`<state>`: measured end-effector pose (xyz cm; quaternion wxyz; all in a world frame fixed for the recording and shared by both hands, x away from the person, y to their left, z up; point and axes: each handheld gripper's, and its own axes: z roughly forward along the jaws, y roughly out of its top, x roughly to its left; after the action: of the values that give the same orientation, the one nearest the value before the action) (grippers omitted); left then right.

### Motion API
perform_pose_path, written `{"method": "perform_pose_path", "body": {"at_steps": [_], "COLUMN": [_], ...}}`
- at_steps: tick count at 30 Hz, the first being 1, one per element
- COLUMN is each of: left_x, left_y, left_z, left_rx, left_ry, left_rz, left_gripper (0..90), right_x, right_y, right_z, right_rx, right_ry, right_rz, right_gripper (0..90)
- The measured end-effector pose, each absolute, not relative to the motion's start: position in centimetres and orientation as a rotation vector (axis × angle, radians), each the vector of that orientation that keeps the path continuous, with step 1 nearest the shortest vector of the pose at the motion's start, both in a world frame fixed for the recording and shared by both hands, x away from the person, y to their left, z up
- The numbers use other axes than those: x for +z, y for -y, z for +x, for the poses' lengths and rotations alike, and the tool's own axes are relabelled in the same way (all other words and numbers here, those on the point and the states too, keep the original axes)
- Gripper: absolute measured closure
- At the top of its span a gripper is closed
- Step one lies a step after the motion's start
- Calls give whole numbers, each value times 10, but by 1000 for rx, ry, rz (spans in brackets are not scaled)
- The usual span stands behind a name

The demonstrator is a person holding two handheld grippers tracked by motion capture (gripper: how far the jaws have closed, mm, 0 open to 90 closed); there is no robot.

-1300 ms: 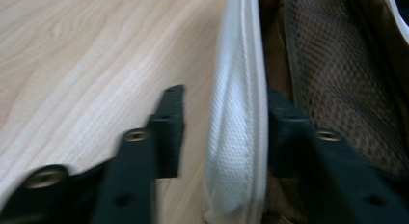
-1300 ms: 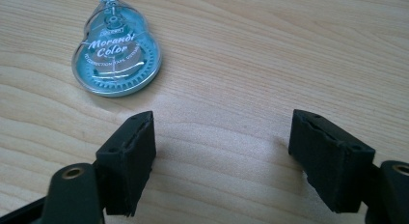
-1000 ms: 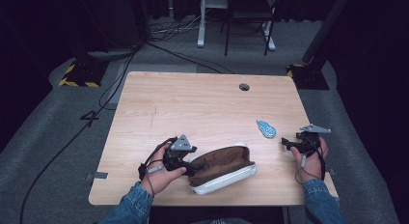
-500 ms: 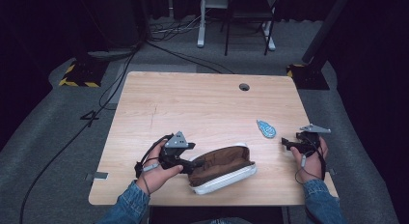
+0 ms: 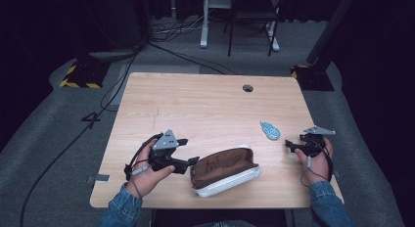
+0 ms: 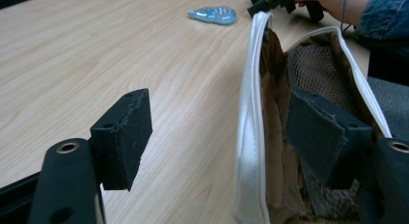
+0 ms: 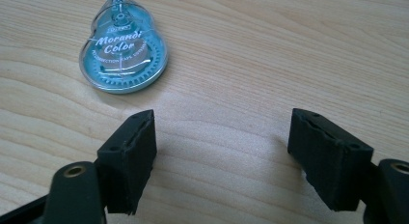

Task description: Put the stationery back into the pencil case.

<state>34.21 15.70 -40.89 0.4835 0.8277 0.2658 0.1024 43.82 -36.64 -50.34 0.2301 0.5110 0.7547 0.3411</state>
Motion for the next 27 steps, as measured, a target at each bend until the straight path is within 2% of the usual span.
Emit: {"method": "perform_pose_path", "body": {"at_steps": [11, 15, 27], "left_x": [-417, -425, -451], "left_y": [-198, -207, -225], "left_z": [342, 346, 353], "left_rx": [348, 402, 418], "left_ry": [-793, -848, -994], "left_rz": [2030, 2067, 2136], "left_gripper": [236, 218, 183], "right_x": [-497, -491, -472], "right_y": [366, 369, 378], "right_z": [440, 440, 438], "right_rx": [919, 933, 956], "right_ry": [-2135, -2141, -2133], "right_rz": [1421, 1437, 1490], "right_gripper": [354, 351, 335]}}
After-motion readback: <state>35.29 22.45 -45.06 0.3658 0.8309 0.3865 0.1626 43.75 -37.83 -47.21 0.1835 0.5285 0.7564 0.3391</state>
